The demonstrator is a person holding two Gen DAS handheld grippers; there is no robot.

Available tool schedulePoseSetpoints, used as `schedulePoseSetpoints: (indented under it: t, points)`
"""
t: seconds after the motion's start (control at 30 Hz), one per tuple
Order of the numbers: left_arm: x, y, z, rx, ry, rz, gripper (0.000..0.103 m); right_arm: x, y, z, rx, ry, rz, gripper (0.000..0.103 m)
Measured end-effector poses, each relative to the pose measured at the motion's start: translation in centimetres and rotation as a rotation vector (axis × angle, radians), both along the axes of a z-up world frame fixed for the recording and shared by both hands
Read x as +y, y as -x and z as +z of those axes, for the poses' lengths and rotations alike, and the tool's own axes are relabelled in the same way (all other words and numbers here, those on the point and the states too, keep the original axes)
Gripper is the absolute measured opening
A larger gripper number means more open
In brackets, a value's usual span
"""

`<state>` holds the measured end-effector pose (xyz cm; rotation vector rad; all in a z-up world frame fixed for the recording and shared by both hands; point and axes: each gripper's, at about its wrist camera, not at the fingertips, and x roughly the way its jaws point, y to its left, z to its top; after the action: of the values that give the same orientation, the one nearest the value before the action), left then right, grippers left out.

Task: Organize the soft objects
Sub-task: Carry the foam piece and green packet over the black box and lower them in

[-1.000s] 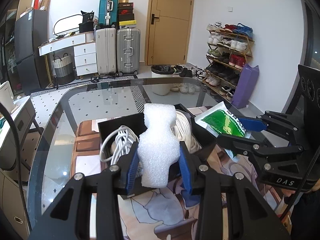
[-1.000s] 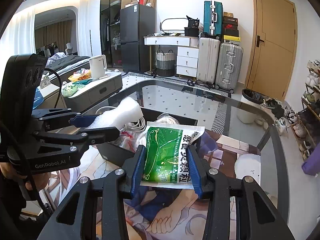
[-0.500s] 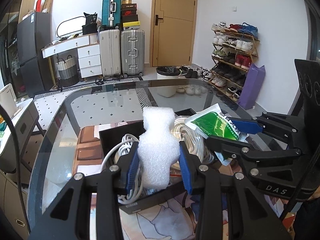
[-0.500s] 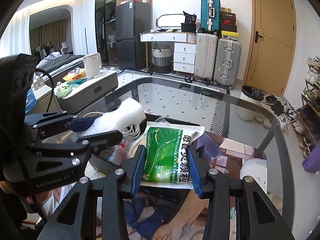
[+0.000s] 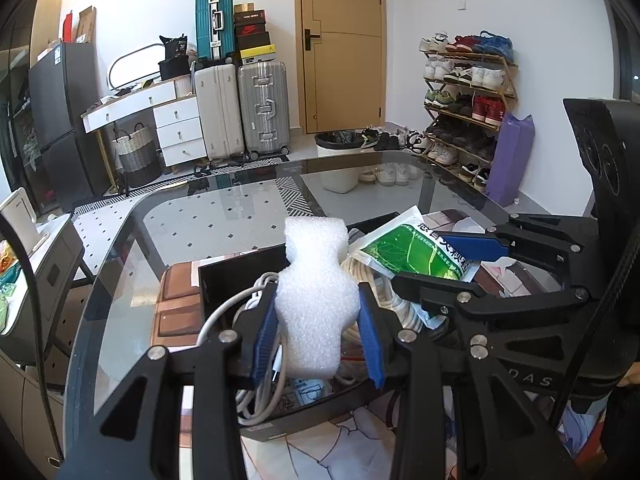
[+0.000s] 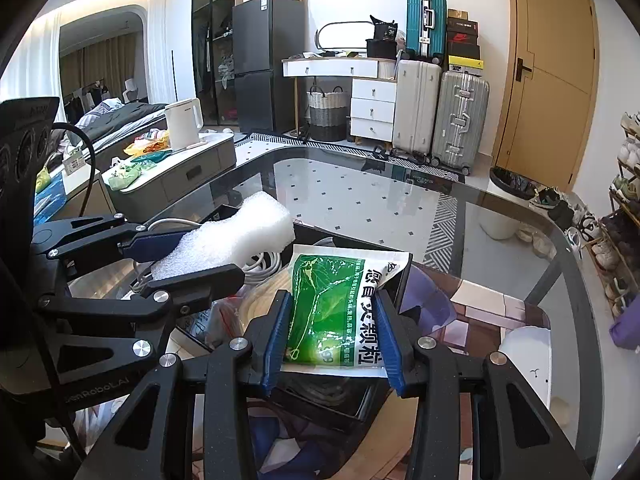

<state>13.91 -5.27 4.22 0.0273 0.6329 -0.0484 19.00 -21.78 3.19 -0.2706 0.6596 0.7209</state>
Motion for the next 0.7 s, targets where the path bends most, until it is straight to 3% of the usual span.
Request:
schedulePoseSetpoints:
  t: [0.27, 0.4, 0.7]
  points:
    - [-0.2, 0.1, -0.1, -0.003, -0.031, -0.025, 0.037, 0.5, 0.1, -0.3, -0.019, 0.032, 0.014, 0.042]
    - [0.1, 0.1, -0.1, -0.003, -0.044, -0.029, 0.038, 1.5, 0.8, -0.6, -0.058, 0.103, 0.053, 0.042]
    - [0.0, 0.1, -0.1, 0.005, -0.04, -0.028, 0.038, 2.0, 0.9, -0.9, -0.056, 0.122, 0.089, 0.043]
